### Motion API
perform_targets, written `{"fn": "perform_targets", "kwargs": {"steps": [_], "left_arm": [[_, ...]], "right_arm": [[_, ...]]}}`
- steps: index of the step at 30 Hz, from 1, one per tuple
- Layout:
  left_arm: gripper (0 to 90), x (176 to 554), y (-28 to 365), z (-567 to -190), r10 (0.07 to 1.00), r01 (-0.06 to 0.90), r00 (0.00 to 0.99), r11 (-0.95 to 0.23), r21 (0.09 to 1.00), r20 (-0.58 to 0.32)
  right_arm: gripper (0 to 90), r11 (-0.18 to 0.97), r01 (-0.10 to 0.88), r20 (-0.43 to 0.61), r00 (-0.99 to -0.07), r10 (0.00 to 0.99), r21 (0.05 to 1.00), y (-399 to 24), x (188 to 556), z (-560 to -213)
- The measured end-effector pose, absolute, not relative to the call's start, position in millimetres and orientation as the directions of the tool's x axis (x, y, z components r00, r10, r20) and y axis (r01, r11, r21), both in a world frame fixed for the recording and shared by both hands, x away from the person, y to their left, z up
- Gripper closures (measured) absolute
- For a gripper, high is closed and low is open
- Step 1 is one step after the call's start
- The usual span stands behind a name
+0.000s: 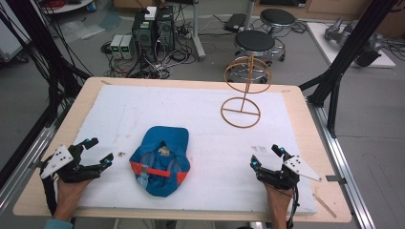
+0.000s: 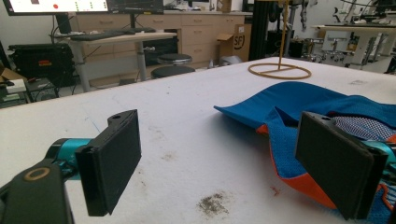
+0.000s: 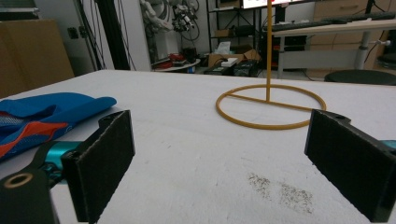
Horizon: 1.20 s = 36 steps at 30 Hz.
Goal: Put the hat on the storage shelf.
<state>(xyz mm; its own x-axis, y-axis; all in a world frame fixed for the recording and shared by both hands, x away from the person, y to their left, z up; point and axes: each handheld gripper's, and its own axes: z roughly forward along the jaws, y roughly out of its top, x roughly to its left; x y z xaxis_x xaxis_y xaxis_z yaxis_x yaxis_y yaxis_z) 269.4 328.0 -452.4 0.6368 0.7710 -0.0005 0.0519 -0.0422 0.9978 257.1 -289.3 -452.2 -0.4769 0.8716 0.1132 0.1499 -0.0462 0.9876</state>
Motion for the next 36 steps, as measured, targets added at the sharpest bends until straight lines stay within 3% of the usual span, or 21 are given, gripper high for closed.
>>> {"fn": "perform_targets", "kwargs": {"steps": [25,36], "left_arm": [[14.8,271.5,326.2,-450.8,0.778,0.077,0.628,-0.064,0.995,0.001],[14.7,277.7,309.3,-427.8,0.707,0.096,0.707,-0.109,0.989,0.009]], "right_arm": [[7.4,-0.030,0.152,0.100,-0.477,0.873,0.988,-287.4,256.6,-451.9],[7.4,-0.020,0.158,0.094,-0.478,0.873,0.987,-286.4,257.4,-451.6]]}}
